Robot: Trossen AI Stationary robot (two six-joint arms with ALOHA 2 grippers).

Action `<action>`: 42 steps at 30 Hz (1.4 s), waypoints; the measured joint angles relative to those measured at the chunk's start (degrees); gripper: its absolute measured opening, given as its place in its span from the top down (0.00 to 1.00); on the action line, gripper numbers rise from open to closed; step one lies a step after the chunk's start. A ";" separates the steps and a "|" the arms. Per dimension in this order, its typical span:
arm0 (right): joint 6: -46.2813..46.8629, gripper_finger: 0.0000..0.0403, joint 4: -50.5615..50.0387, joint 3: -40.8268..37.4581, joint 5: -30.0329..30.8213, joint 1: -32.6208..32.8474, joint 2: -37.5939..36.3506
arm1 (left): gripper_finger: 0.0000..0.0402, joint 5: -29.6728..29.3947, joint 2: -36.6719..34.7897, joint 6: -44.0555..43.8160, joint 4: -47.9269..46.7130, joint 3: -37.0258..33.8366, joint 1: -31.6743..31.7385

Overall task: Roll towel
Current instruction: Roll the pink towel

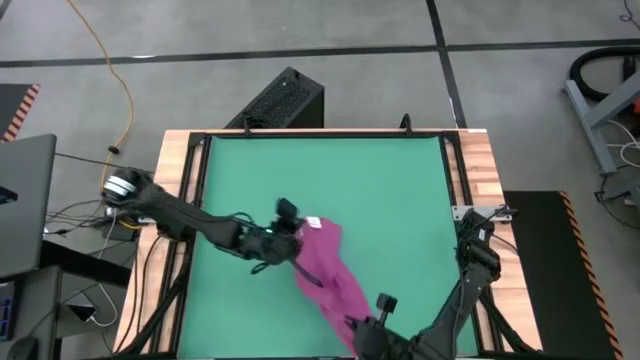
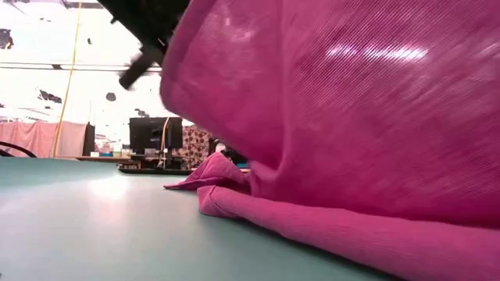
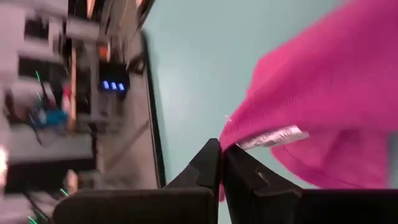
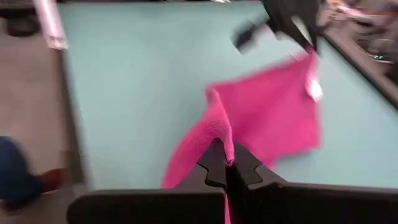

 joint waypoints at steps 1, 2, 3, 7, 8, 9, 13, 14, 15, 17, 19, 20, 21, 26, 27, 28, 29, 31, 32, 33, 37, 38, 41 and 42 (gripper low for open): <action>1.05 0.98 -1.97 0.00 0.03 -0.77 0.00 | 1.00 0.05 -2.42 -4.37 -3.46 0.00 -0.50; 2.05 0.98 -3.79 0.00 0.21 -1.49 0.00 | 1.00 0.00 -4.79 -8.27 -6.70 0.00 -1.03; 3.02 0.98 -5.09 0.00 0.45 -2.30 0.00 | 1.00 0.02 -7.10 -12.09 -9.85 0.00 -1.58; -2.31 0.98 -5.11 0.44 1.63 -5.47 -0.95 | 1.00 -0.29 -15.12 -23.52 -19.21 0.00 -3.97; -2.81 0.98 -5.29 1.09 2.75 -6.18 -1.26 | 1.00 -0.79 -16.80 -25.44 -20.92 0.00 -4.57; -3.50 0.98 -5.13 1.38 4.41 -6.80 -1.84 | 1.00 -1.01 -18.46 -27.33 -22.83 0.00 -5.31; -6.37 0.98 -5.21 1.32 9.43 -8.42 -6.26 | 1.00 -1.48 -24.44 -34.37 -27.20 0.02 -8.05; -7.64 0.98 -5.16 1.15 10.03 -8.60 -7.68 | 1.00 -1.45 -25.74 -35.80 -28.22 0.02 -8.80; -9.52 0.98 -5.25 1.14 10.41 -8.96 -8.93 | 1.00 -1.48 -26.94 -36.95 -28.71 0.00 -9.51; -12.88 0.98 -5.20 1.20 10.78 -9.72 -11.59 | 1.00 -1.94 -29.19 -38.40 -28.64 0.00 -10.56; -15.50 0.98 -5.07 1.22 11.78 -10.56 -13.90 | 1.00 -2.85 -30.95 -40.76 -28.43 0.00 -11.46; -16.66 0.98 -4.98 1.22 12.44 -11.01 -14.96 | 1.00 -3.36 -31.68 -41.95 -28.07 0.00 -11.61; -18.00 0.98 -4.90 1.22 12.69 -11.51 -15.92 | 1.00 -3.66 -32.37 -42.75 -27.75 0.00 -11.69; -24.98 0.98 -4.22 1.22 12.67 -14.52 -18.54 | 1.00 -3.88 -33.69 -45.52 -27.50 0.04 -11.68; -26.15 0.98 -4.24 1.22 12.63 -15.14 -18.81 | 1.00 -3.82 -33.60 -46.24 -27.72 0.40 -11.68; -27.11 0.98 -4.32 1.22 12.63 -15.75 -19.01 | 1.00 -3.80 -33.33 -47.03 -27.72 0.94 -11.71; -27.91 0.98 -4.54 1.22 12.63 -16.35 -19.30 | 1.00 -3.45 -33.01 -48.15 -27.79 1.86 -11.76; -29.04 0.98 -5.04 1.22 12.63 -17.40 -19.95 | 1.00 -2.30 -32.12 -50.55 -29.02 4.49 -11.95; -29.65 0.98 -5.18 1.22 12.63 -17.92 -20.30 | 1.00 -2.11 -31.54 -51.67 -30.20 6.07 -12.28; -30.13 0.98 -5.20 1.22 12.63 -18.30 -20.64 | 1.00 -2.11 -30.98 -52.66 -31.42 7.90 -12.62; -32.11 0.98 -5.24 1.22 12.59 -19.11 -21.56 | 1.00 -2.49 -28.22 -56.84 -36.85 15.62 -14.08; -32.56 0.98 -5.24 1.22 12.64 -19.16 -21.85 | 1.00 -2.54 -27.41 -57.65 -38.12 17.61 -14.36; -32.76 0.98 -5.27 1.22 13.70 -18.51 -22.99 | 1.00 -2.77 -24.66 -58.20 -42.52 24.10 -15.45; -32.96 0.98 -5.25 1.22 14.19 -18.09 -23.35 | 1.00 -2.87 -23.70 -58.35 -43.87 26.34 -15.76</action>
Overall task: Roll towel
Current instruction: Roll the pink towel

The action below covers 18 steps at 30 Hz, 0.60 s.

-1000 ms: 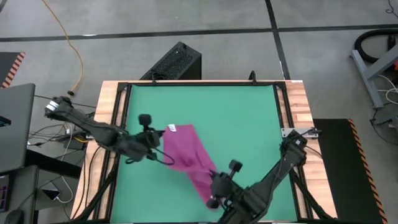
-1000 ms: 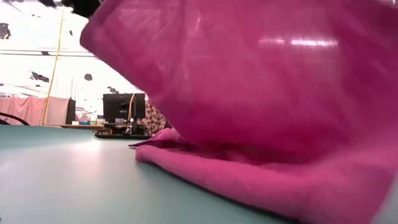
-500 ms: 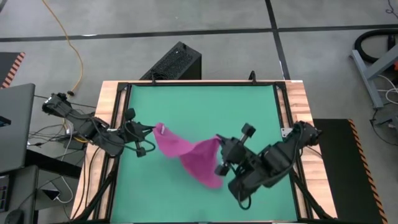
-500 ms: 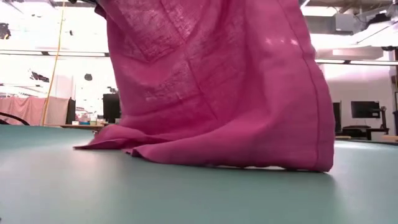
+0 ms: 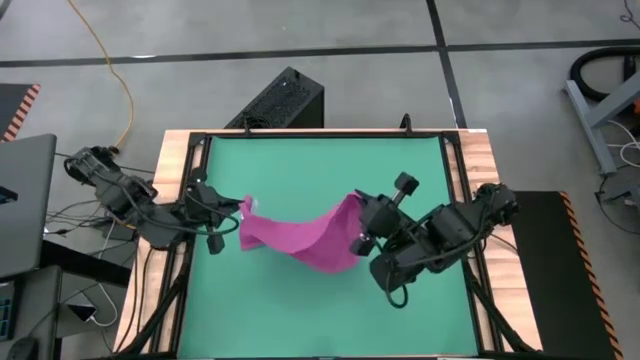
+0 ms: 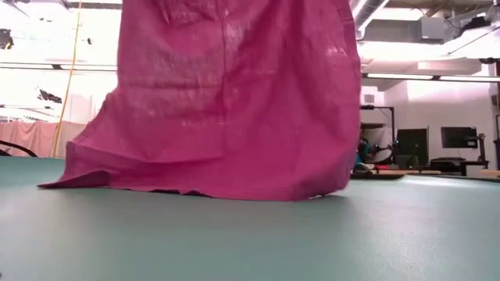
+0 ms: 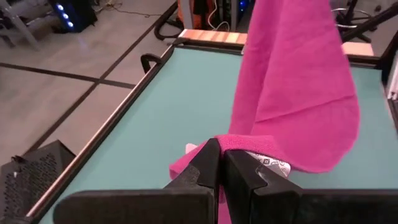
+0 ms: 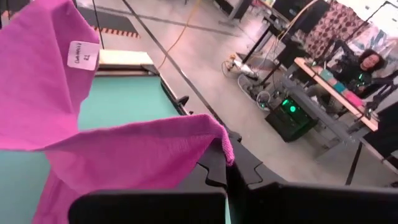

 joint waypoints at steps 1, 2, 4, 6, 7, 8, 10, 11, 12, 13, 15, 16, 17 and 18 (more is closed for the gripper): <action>-0.18 0.98 0.01 0.00 0.55 0.56 -0.32 | 1.00 -0.14 0.98 -0.38 -1.40 2.08 -0.29; -0.22 0.98 0.12 0.00 1.09 1.30 -0.59 | 1.00 -0.16 2.00 -0.72 -2.88 4.01 -0.57; -0.50 0.98 0.82 0.00 2.29 2.89 -1.06 | 1.00 -0.24 4.23 -1.12 -5.23 8.07 -0.95; -2.12 0.98 2.13 0.00 3.59 4.39 -1.46 | 1.00 -0.33 6.48 -1.15 -7.86 12.01 -1.29; -3.16 0.98 3.33 0.00 4.07 5.19 -1.71 | 1.00 -0.40 7.55 -1.22 -9.12 13.97 -1.41; -4.78 0.98 4.73 0.00 4.54 5.92 -2.01 | 1.00 -0.44 8.68 -1.45 -10.14 16.05 -1.56; -9.10 0.98 8.47 0.00 6.17 7.47 -2.43 | 1.00 -0.32 10.84 -1.91 -11.94 20.28 -1.84; -11.95 0.98 10.91 0.00 7.47 8.37 -2.63 | 1.00 -0.11 11.80 -1.97 -12.66 22.24 -2.13; -15.18 0.98 13.60 0.00 9.01 9.25 -2.75 | 1.00 0.04 12.95 -1.93 -13.35 24.65 -2.43; -18.78 0.98 16.57 0.00 10.94 10.12 -2.88 | 1.00 0.02 13.99 -1.55 -13.81 26.78 -2.65; -27.09 0.98 23.48 0.00 15.33 11.73 -2.96 | 1.00 -0.05 15.81 -0.91 -14.96 30.86 -3.03; -31.66 0.98 27.16 0.00 17.53 12.54 -2.99 | 1.00 -0.12 16.58 -0.77 -15.60 32.79 -3.20; -36.30 0.98 30.78 0.00 18.58 13.31 -2.99 | 1.00 -0.23 17.31 -0.75 -16.25 34.52 -3.28; -40.23 0.98 33.90 0.00 18.71 13.92 -3.03 | 1.00 -0.70 17.94 -0.90 -17.13 36.09 -3.33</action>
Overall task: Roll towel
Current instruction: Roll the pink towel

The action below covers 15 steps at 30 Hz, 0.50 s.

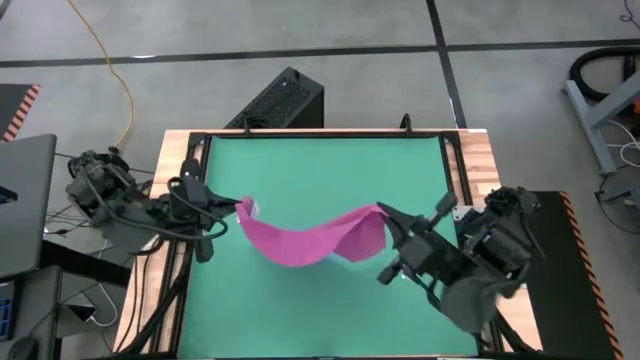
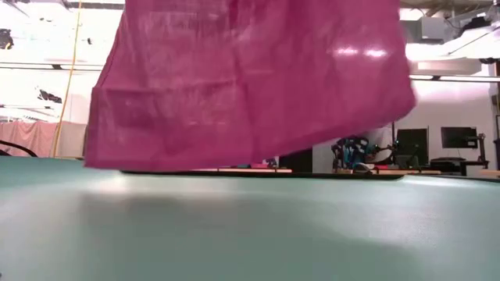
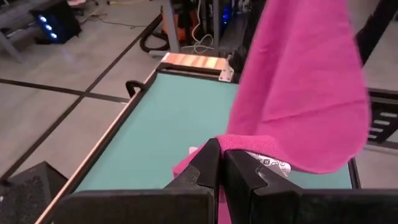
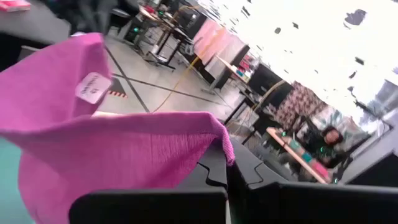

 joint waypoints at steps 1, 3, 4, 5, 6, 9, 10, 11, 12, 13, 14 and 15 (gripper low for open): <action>-2.48 0.98 2.42 0.00 0.00 0.28 0.00 | 1.00 -0.80 0.50 -0.66 -1.03 1.41 0.00; -4.34 0.98 3.71 0.00 0.00 0.21 0.00 | 1.00 -2.61 0.89 -3.28 -3.00 3.30 0.06; -4.16 0.98 2.92 0.00 0.01 -0.13 0.00 | 1.00 -3.13 0.89 -4.64 -4.27 4.05 0.42; -2.67 0.98 1.51 0.00 0.05 -0.68 0.00 | 1.00 -3.37 0.84 -5.56 -5.55 4.54 1.10; -0.15 0.98 -0.48 0.00 0.08 -1.54 0.00 | 1.00 -3.53 0.68 -6.48 -7.22 4.88 2.16; 11.30 0.98 -10.80 0.00 0.02 -4.76 0.00 | 1.00 -3.75 0.06 -11.23 -13.74 4.72 5.52; 16.31 0.98 -15.52 0.00 -0.56 -6.03 0.00 | 1.00 -3.75 -0.09 -13.03 -16.10 4.36 6.68; 21.75 0.98 -20.18 0.00 -2.45 -7.51 0.00 | 1.00 -3.74 -0.21 -14.30 -17.58 3.80 8.07; 27.44 0.98 -25.12 0.00 -5.53 -9.09 -0.02 | 1.00 -3.72 -0.34 -14.36 -17.65 3.02 9.76; 33.33 0.98 -30.37 0.00 -8.57 -10.83 -0.02 | 1.00 -3.35 -0.66 -13.17 -17.42 1.87 11.33; 39.15 0.98 -33.88 -0.30 -11.42 -12.55 0.05 | 1.00 -2.70 -0.83 -11.91 -17.26 0.50 12.58; 41.96 0.98 -33.64 -1.60 -13.74 -14.56 0.03 | 1.00 -2.21 -0.84 -10.95 -17.08 -0.77 13.83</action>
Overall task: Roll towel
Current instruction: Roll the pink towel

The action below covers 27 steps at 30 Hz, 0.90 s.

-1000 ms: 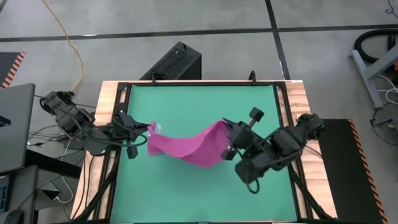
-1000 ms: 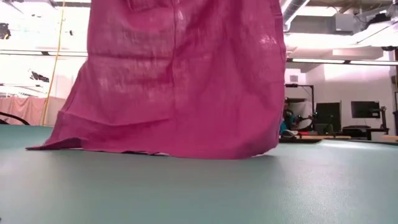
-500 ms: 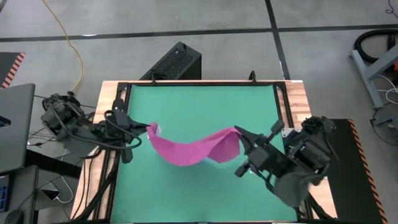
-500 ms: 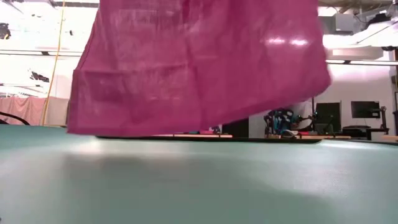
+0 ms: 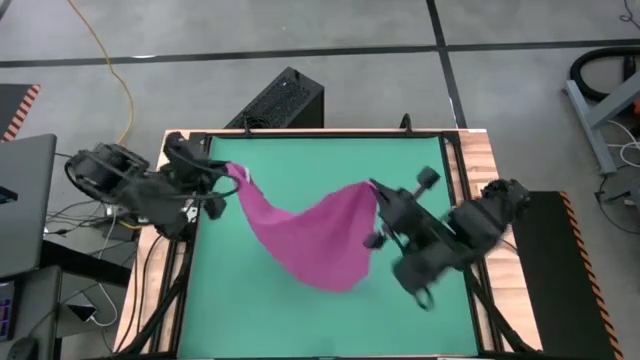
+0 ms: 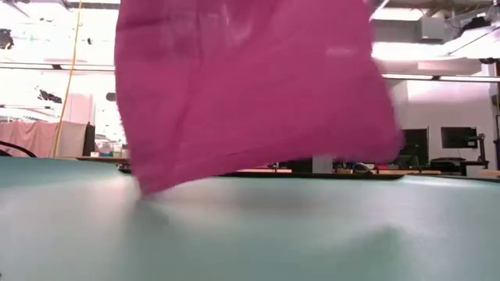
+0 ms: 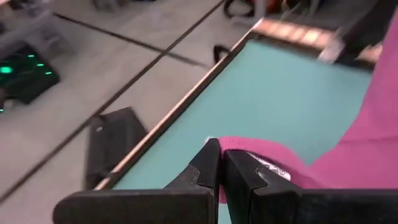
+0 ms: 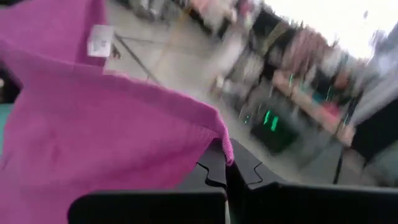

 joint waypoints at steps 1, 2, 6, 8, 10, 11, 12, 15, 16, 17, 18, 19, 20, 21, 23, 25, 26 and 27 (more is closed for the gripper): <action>-0.99 0.98 1.18 -2.00 -2.39 -1.79 -0.39 | 1.00 0.04 0.03 0.41 -0.07 -1.45 1.41; -2.45 0.98 1.61 -3.52 -4.36 -2.87 -0.67 | 1.00 0.10 0.05 0.99 -0.16 -3.24 3.09; 2.16 0.98 0.00 -7.62 -7.30 -7.03 -0.77 | 1.00 1.88 0.05 3.14 0.05 -11.07 8.52; 2.43 0.98 -0.35 -9.64 -8.74 -8.45 -1.26 | 1.00 2.06 0.09 4.66 0.08 -14.38 10.06; 1.90 0.98 -0.27 -11.55 -8.73 -9.96 -1.27 | 1.00 2.15 -0.20 7.58 0.07 -16.96 11.67; 1.80 0.98 -0.38 -12.31 -8.98 -10.68 -1.27 | 1.00 2.53 -0.56 8.38 0.09 -17.98 12.76; 1.82 0.98 -0.16 -13.00 -9.52 -11.37 -1.30 | 1.00 3.50 -0.96 8.93 0.25 -18.72 14.21; 2.03 0.98 -0.19 -14.95 -12.72 -13.74 -2.22 | 1.00 8.80 -3.36 11.62 1.44 -20.67 20.03; 2.15 0.98 -0.20 -15.94 -13.10 -14.55 -2.81 | 1.00 11.65 -4.22 13.08 2.18 -21.27 22.25; 2.32 0.98 -0.33 -16.83 -13.15 -15.47 -3.25 | 1.00 14.70 -4.99 14.93 3.19 -21.85 24.42; 2.70 0.98 -0.32 -17.65 -13.16 -16.35 -3.53 | 1.00 17.27 -5.63 16.30 4.21 -22.26 26.74; 3.00 0.98 -0.26 -18.61 -13.16 -17.28 -3.84 | 1.00 19.22 -6.14 17.53 5.55 -22.74 28.84; 3.09 0.98 -0.29 -19.68 -13.18 -18.24 -4.13 | 1.00 20.77 -6.57 18.85 7.19 -23.27 30.76; 3.11 0.98 -0.28 -20.80 -13.24 -19.25 -4.37 | 1.00 21.81 -6.94 20.42 9.03 -23.92 32.69; 3.16 0.98 -0.27 -22.64 -13.40 -21.39 -4.77 | 1.00 23.48 -7.26 24.06 12.28 -25.39 36.38; 3.08 0.98 -0.35 -23.92 -13.38 -23.13 -4.94 | 1.00 24.70 -7.13 26.19 13.97 -26.80 39.58; 2.82 0.98 -0.35 -24.31 -13.38 -23.77 -4.97 | 1.00 25.38 -6.95 26.76 14.50 -27.54 40.72; 2.37 0.98 -0.33 -24.59 -13.36 -23.94 -4.97 | 1.00 26.22 -6.73 27.18 14.87 -28.27 41.51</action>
